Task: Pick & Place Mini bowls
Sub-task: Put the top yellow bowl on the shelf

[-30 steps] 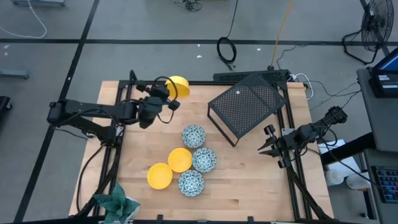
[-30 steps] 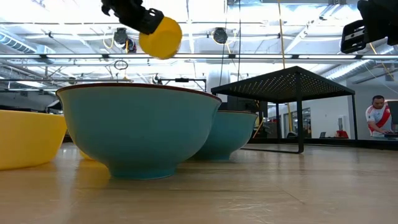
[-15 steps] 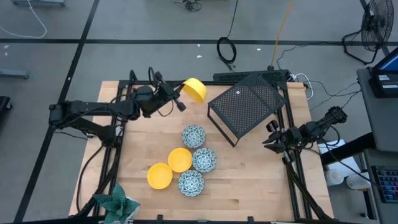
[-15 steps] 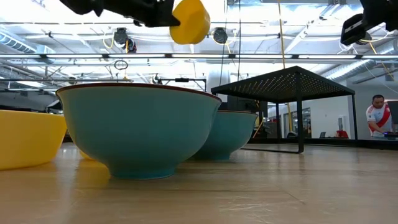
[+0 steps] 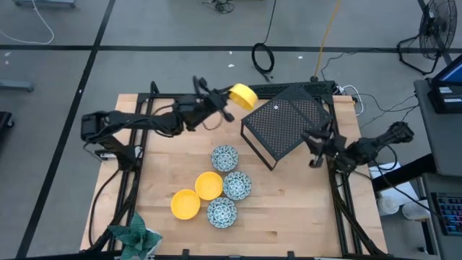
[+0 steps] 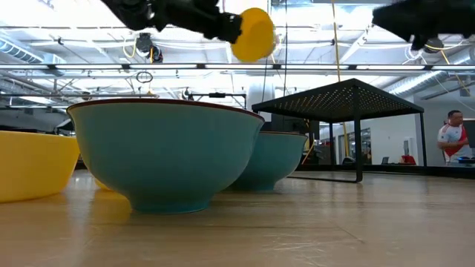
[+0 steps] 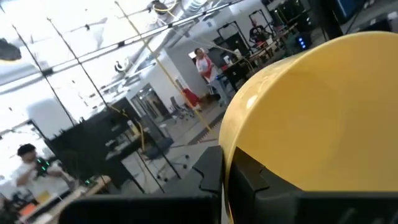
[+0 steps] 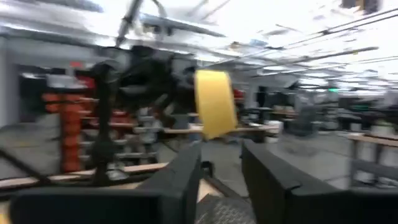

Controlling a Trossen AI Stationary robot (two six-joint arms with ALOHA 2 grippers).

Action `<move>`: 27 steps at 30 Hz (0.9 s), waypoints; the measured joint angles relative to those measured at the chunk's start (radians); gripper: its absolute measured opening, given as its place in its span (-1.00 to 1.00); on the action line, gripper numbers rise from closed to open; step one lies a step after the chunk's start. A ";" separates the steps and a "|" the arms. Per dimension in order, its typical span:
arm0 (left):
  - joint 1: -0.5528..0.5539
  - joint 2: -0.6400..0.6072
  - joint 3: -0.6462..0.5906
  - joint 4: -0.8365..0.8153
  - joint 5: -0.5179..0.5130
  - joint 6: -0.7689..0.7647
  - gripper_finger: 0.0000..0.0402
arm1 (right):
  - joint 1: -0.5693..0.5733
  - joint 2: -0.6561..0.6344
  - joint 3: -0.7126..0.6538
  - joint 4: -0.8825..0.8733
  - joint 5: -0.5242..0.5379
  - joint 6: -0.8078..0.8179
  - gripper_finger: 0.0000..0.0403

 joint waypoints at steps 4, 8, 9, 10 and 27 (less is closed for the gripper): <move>-0.051 0.071 0.090 0.004 -0.044 0.088 -0.98 | -0.081 0.224 0.114 -0.002 0.139 -0.012 -0.07; -0.100 0.122 0.166 0.000 -0.079 0.148 -0.96 | -0.167 0.454 0.237 0.023 0.215 -0.017 0.23; -0.111 0.130 0.183 0.000 -0.097 0.167 -0.97 | -0.183 0.506 0.269 0.024 0.208 -0.018 0.28; -0.120 0.137 0.197 0.004 -0.112 0.183 -0.98 | -0.195 0.556 0.300 0.023 0.183 -0.019 0.32; -0.194 0.146 0.229 -0.036 -0.237 0.154 -0.97 | -0.313 0.948 0.454 0.433 0.086 -0.298 0.28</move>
